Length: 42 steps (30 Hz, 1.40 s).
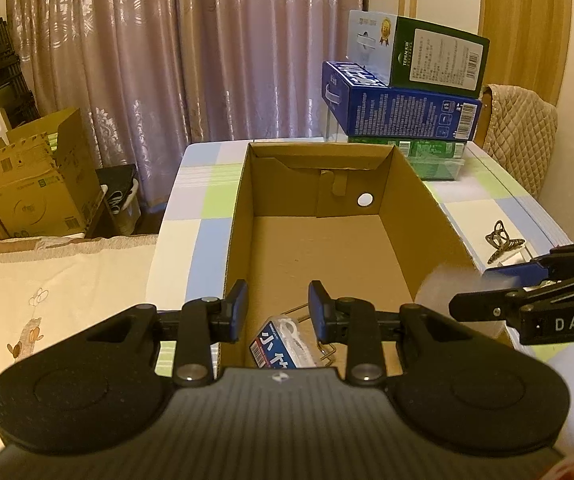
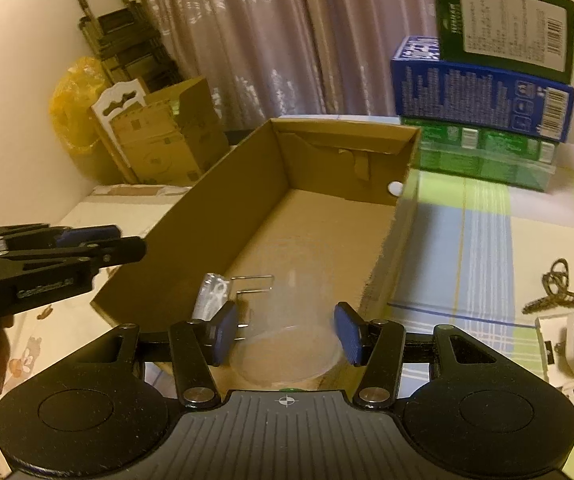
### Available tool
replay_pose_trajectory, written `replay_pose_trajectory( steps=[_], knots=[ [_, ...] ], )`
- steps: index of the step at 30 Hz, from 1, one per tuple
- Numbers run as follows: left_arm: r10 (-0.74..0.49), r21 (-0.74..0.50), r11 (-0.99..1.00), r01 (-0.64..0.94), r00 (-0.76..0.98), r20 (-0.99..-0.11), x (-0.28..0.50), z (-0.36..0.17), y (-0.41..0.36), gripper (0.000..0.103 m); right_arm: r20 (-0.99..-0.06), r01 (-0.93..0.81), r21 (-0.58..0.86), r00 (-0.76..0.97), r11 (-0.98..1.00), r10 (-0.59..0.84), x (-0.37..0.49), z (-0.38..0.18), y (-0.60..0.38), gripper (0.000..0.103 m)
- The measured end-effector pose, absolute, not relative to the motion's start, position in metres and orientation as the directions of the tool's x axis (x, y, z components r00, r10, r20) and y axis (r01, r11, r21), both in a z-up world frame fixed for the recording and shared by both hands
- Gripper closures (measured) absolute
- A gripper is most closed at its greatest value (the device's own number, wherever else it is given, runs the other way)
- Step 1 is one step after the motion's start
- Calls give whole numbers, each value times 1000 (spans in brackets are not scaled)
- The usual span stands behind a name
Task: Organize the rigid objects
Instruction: 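Return both tools to the table items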
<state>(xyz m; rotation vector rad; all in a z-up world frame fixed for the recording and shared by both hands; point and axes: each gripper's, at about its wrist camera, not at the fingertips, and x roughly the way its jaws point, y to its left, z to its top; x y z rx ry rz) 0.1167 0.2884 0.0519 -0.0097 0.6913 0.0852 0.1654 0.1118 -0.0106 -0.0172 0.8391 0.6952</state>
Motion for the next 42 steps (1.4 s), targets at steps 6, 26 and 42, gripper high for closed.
replay_pose_trajectory(
  steps=[6, 26, 42],
  knots=[
    [73, 8, 996, -87, 778, -624, 110, 61, 282, 76, -664, -548, 260, 496, 795, 559, 162, -2, 94, 49],
    [-55, -57, 998, 27, 822, -567, 64, 110, 168, 75, -574, -348, 197, 717, 917, 396, 92, 50, -78, 42],
    [-217, -99, 975, 198, 764, -608, 69, 69, 40, 55, -620, -80, 159, 767, 984, 163, 48, 23, -231, 40]
  ],
)
